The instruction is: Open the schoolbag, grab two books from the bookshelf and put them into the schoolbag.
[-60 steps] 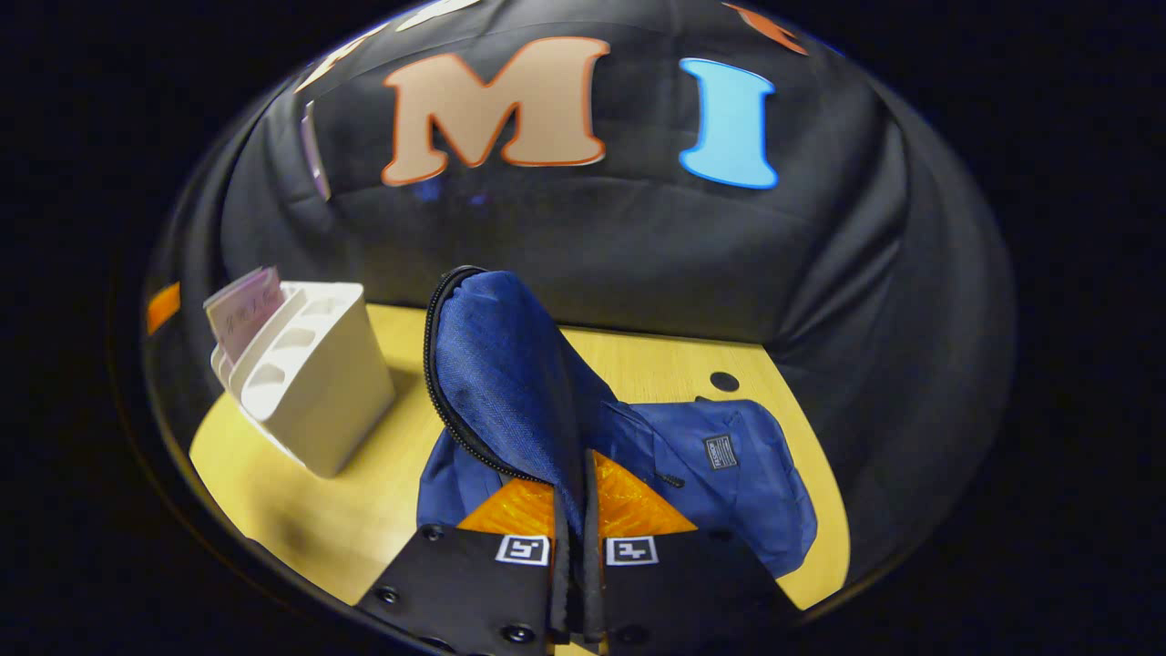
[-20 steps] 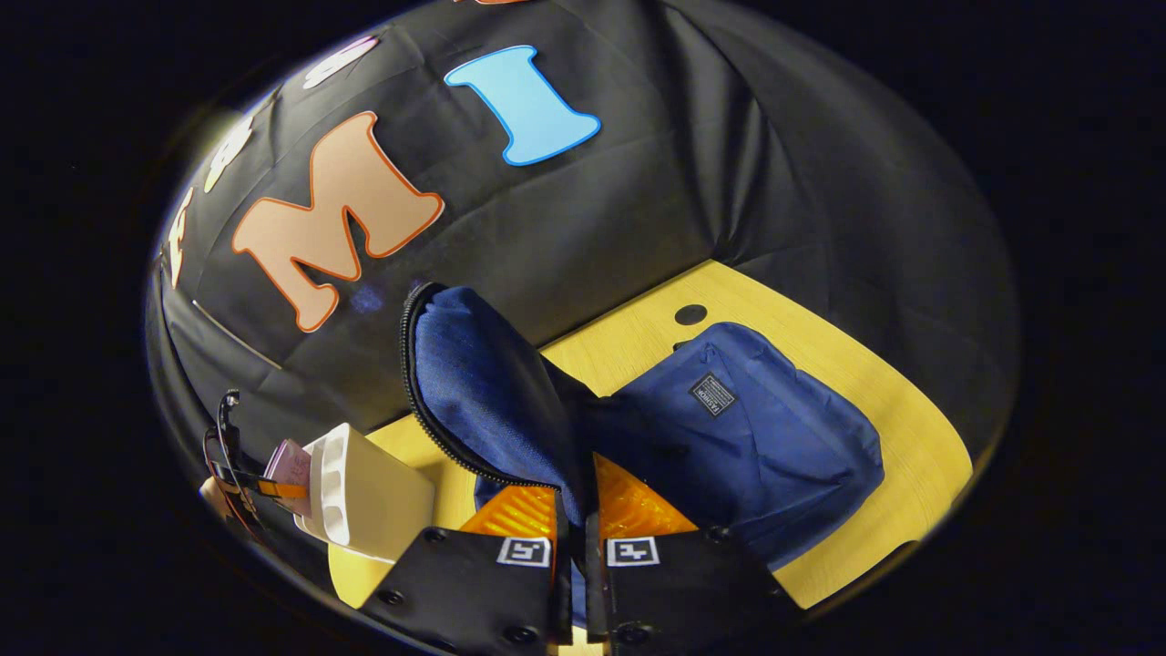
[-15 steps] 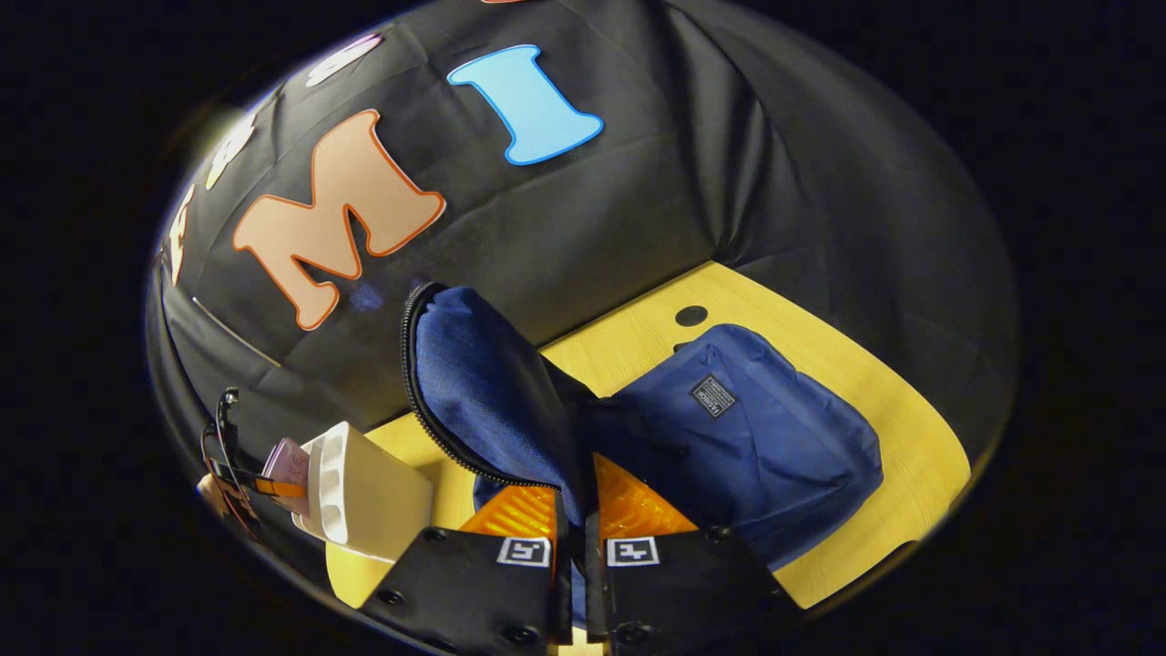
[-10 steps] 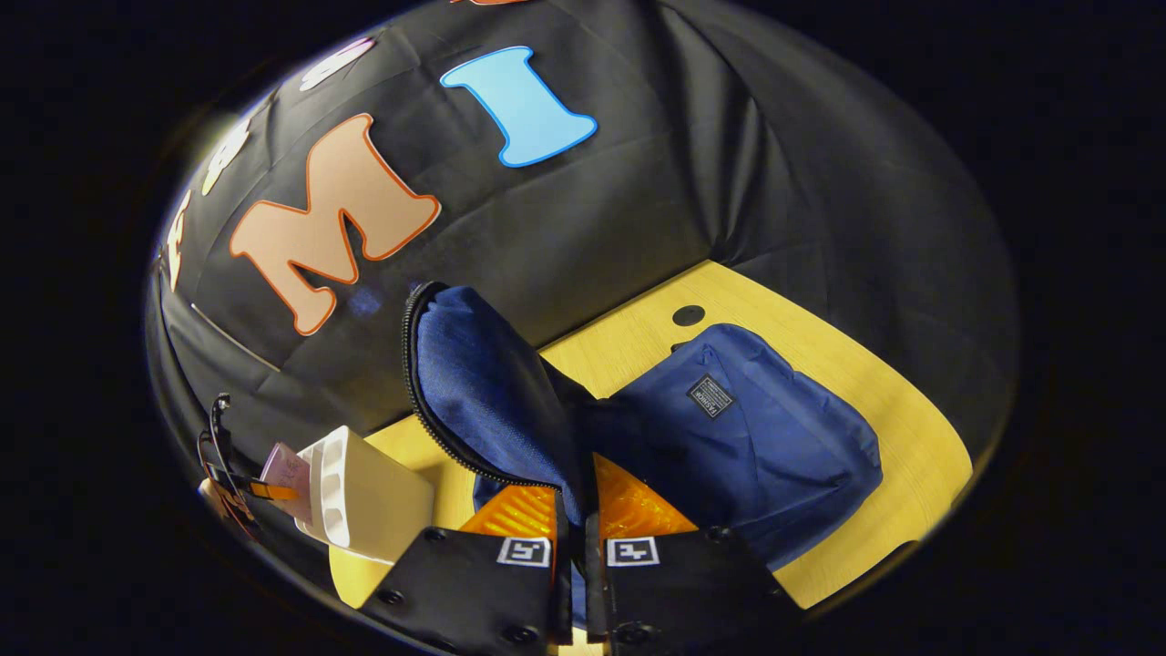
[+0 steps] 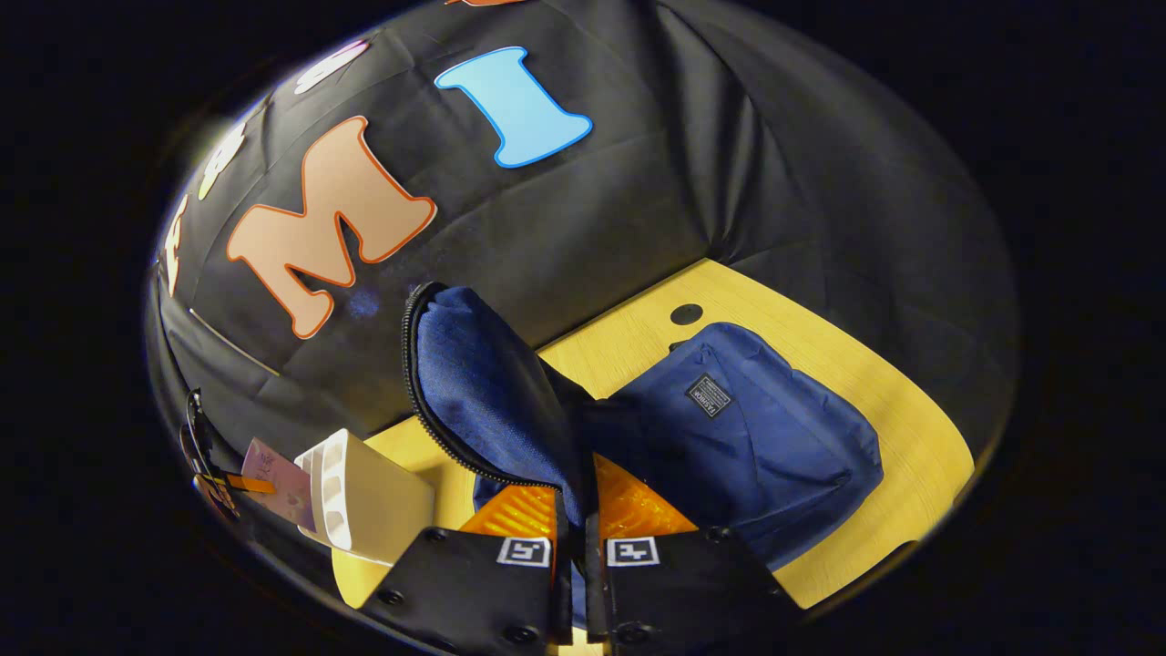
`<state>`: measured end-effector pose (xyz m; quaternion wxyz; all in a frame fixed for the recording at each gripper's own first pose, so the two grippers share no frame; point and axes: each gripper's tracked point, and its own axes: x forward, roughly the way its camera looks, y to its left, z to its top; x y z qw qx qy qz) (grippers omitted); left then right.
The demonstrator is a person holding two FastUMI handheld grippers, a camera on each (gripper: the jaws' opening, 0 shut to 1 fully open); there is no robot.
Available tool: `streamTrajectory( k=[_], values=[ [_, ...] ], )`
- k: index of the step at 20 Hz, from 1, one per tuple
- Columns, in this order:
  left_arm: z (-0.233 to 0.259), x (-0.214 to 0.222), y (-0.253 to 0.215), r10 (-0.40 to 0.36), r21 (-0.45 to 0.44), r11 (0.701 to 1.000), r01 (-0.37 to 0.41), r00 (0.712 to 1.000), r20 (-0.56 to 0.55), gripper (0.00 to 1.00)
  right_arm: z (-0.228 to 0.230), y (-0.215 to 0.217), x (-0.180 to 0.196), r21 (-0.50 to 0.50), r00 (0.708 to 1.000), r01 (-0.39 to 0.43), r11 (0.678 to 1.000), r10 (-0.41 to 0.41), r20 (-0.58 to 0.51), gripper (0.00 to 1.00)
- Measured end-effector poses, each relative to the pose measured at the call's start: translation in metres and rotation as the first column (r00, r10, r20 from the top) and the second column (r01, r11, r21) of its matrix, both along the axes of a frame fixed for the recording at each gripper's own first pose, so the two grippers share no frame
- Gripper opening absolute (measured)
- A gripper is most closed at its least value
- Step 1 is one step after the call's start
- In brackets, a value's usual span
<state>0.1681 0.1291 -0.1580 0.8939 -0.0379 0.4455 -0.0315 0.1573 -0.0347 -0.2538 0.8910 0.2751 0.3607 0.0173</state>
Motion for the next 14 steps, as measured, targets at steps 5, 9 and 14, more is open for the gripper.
streamTrajectory(
  k=[5,9,14],
  values=[
    [0.03,-0.002,0.013,0.064,-0.11,0.992,-0.059,0.997,0.049,0.36,0.0,0.0,-0.001,-0.002,1.0,0.001,1.0,-0.001,-0.001,0.12],
    [0.059,-0.004,0.023,0.126,-0.212,0.972,-0.104,0.988,0.092,0.36,0.0,0.0,0.0,0.003,1.0,0.008,1.0,-0.008,-0.004,0.12],
    [0.08,-0.003,0.023,0.213,-0.398,0.903,-0.16,0.973,0.092,0.34,0.0,-0.001,0.001,0.0,1.0,0.01,1.0,-0.01,-0.007,0.12]
  ],
)
